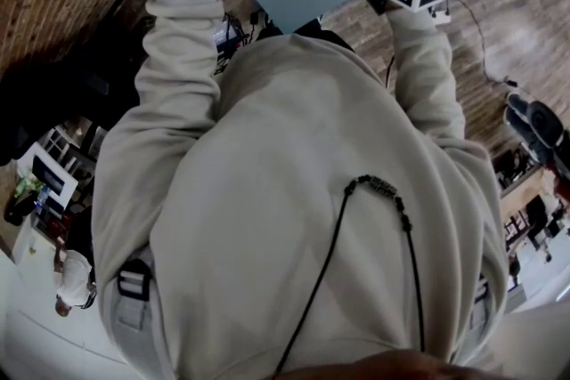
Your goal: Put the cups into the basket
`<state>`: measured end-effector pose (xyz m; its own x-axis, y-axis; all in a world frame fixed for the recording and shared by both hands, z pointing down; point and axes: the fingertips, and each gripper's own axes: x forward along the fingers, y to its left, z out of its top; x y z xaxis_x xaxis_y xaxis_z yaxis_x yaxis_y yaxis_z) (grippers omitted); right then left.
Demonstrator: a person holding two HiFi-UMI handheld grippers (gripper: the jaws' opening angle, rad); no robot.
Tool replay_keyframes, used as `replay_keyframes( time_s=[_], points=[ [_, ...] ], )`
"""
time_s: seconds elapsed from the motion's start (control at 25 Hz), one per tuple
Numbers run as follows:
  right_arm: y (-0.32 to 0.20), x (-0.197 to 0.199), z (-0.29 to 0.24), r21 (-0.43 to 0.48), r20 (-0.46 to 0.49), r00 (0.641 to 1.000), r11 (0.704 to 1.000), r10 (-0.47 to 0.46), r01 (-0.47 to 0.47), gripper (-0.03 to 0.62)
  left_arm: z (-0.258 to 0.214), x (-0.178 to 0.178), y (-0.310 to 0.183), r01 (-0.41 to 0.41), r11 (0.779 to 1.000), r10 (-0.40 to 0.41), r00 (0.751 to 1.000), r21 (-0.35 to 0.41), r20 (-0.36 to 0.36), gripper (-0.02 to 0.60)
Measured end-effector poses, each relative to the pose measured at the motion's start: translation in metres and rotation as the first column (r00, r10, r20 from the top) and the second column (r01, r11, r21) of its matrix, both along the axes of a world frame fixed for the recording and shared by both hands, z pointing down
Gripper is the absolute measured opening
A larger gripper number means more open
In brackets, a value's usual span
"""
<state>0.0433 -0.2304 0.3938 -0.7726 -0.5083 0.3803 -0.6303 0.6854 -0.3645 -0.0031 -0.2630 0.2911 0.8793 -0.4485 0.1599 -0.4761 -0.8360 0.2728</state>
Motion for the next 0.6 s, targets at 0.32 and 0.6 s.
replay_keyframes(
  time_s=[0.32,0.6],
  points=[
    [0.017,0.007,0.043,-0.07,0.018,0.999,0.997,0.029,-0.027,0.014,0.018,0.01,0.004,-0.029,0.999,0.029,1.0,-0.029,0.008,-0.002],
    [0.025,0.019,0.071,-0.102,0.034,0.995,0.991,0.095,-0.091,0.014,0.032,0.019,0.006,-0.057,0.997,0.058,0.998,-0.053,0.027,-0.002]
  ],
)
